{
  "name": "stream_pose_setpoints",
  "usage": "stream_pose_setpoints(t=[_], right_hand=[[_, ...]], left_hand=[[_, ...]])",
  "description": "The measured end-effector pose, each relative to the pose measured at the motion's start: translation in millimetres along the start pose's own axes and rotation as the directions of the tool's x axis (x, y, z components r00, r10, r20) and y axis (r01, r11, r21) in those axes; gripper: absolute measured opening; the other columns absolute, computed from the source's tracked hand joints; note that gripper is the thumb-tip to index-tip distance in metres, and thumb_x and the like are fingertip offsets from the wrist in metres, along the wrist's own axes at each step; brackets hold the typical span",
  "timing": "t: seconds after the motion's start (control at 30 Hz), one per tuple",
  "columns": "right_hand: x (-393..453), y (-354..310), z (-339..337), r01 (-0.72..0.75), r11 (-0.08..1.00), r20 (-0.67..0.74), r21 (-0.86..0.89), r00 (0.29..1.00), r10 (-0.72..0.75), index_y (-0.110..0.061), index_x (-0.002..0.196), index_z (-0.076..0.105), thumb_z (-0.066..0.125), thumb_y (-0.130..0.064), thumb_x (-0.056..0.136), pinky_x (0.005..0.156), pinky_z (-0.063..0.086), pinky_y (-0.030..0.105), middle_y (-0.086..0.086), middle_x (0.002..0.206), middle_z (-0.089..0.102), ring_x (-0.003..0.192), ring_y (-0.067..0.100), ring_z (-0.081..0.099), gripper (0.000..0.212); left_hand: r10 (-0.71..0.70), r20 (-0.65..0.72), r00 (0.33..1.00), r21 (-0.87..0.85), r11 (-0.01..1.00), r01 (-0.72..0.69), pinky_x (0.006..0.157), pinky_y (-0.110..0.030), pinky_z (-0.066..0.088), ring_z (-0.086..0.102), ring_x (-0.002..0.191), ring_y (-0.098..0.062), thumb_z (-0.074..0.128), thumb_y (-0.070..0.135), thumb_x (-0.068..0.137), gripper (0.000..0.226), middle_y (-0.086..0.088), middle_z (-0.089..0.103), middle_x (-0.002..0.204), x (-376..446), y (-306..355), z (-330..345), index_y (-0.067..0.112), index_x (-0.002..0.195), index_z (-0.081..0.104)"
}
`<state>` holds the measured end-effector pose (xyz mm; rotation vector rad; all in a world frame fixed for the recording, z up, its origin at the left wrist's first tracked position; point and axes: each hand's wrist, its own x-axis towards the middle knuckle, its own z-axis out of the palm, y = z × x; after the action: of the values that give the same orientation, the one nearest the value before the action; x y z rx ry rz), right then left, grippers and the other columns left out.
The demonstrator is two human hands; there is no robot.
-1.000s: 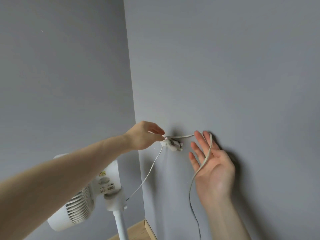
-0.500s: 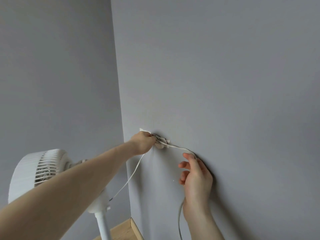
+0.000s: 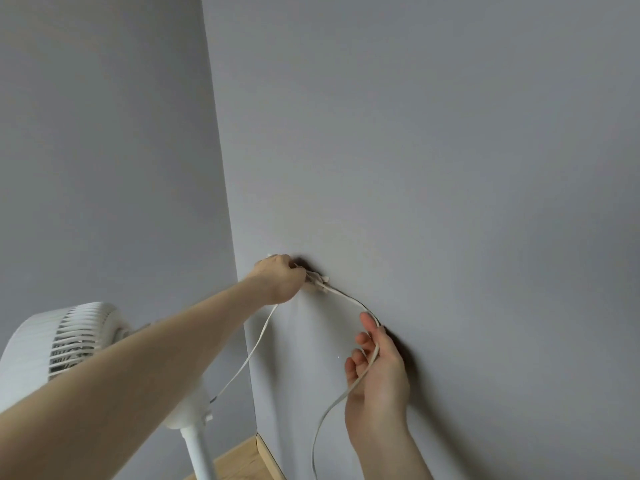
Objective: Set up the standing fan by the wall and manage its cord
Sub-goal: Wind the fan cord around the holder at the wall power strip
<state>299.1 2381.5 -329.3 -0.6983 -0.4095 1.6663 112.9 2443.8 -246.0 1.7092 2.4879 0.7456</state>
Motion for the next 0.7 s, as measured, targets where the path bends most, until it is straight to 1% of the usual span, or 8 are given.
stream_pose_setpoints(t=[0.1,0.17,0.23,0.3,0.4,0.53,0.63,0.7], right_hand=[[2.8,9.8,-0.4,-0.010,0.999,-0.001,0.045,1.000,0.010,-0.018,0.094,0.080,0.063,-0.023,0.096,0.069,0.038,0.024,-0.006,0.075,0.058,0.064,0.011,0.042,0.017],[6.5,16.6,-2.2,0.010,1.000,-0.017,0.028,1.000,-0.009,-0.019,0.095,0.079,0.057,-0.025,0.101,0.071,0.039,0.023,-0.006,0.077,0.059,0.068,0.012,0.044,0.024],[10.4,24.7,-4.3,0.038,0.999,-0.043,0.006,0.998,-0.037,-0.021,0.095,0.078,0.053,-0.025,0.103,0.071,0.041,0.023,-0.005,0.081,0.060,0.071,0.013,0.046,0.027],[12.8,32.7,-6.3,0.034,0.999,-0.067,0.004,0.997,-0.034,-0.021,0.097,0.076,0.050,-0.026,0.105,0.071,0.041,0.023,-0.003,0.084,0.061,0.073,0.014,0.049,0.027],[15.5,39.7,-8.3,-0.035,0.999,-0.076,0.024,0.996,0.037,-0.024,0.099,0.073,0.046,-0.032,0.106,0.073,0.043,0.023,-0.002,0.090,0.062,0.079,0.013,0.051,0.029],[17.2,42.7,-8.5,-0.084,0.990,-0.056,0.116,0.994,0.091,-0.023,0.098,0.072,0.047,-0.035,0.106,0.073,0.043,0.023,0.000,0.092,0.060,0.080,0.012,0.052,0.029],[16.0,40.2,-7.0,-0.096,0.984,-0.060,0.148,0.993,0.106,-0.022,0.098,0.072,0.050,-0.034,0.105,0.072,0.043,0.023,-0.001,0.089,0.059,0.076,0.013,0.050,0.026],[15.2,34.5,-4.8,-0.086,0.988,-0.074,0.130,0.993,0.096,-0.022,0.096,0.072,0.052,-0.034,0.104,0.071,0.044,0.023,-0.001,0.088,0.061,0.075,0.013,0.052,0.025]], left_hand=[[0.008,-0.008,1.000,-0.066,0.998,-0.009,0.081,-0.036,0.042,0.054,0.106,-0.034,0.033,0.042,0.086,0.027,-0.011,0.059,0.107,-5.1,-6.5,6.1,0.023,0.078,0.050],[0.021,-0.020,1.000,-0.082,0.996,-0.023,0.095,-0.041,0.044,0.051,0.113,-0.033,0.029,0.049,0.080,0.043,-0.008,0.056,0.116,-9.3,-11.0,11.6,0.020,0.095,0.058],[0.037,-0.038,0.999,-0.109,0.993,-0.041,0.102,-0.044,0.043,0.049,0.117,-0.030,0.028,0.056,0.074,0.060,-0.003,0.056,0.124,-11.4,-14.7,15.7,0.022,0.108,0.064],[0.037,-0.047,0.998,-0.149,0.988,-0.043,0.104,-0.045,0.042,0.049,0.119,-0.028,0.030,0.061,0.071,0.062,0.001,0.056,0.127,-13.2,-17.0,17.9,0.027,0.110,0.066],[0.044,-0.052,0.998,-0.180,0.982,-0.052,0.106,-0.045,0.041,0.049,0.121,-0.025,0.036,0.061,0.073,0.058,0.005,0.056,0.127,-14.3,-17.0,19.1,0.030,0.111,0.066],[0.031,-0.040,0.999,-0.241,0.970,-0.040,0.107,-0.043,0.040,0.050,0.120,-0.021,0.039,0.064,0.071,0.051,0.011,0.057,0.120,-14.8,-19.3,20.7,0.036,0.103,0.068],[0.025,-0.049,0.999,-0.261,0.965,-0.037,0.106,-0.042,0.041,0.050,0.120,-0.021,0.040,0.066,0.072,0.053,0.011,0.057,0.120,-15.1,-19.5,21.5,0.036,0.106,0.068],[0.001,-0.047,0.999,-0.274,0.962,-0.014,0.104,-0.043,0.043,0.052,0.116,-0.022,0.040,0.068,0.068,0.061,0.007,0.058,0.120,-15.5,-12.2,21.6,0.031,0.109,0.067]])
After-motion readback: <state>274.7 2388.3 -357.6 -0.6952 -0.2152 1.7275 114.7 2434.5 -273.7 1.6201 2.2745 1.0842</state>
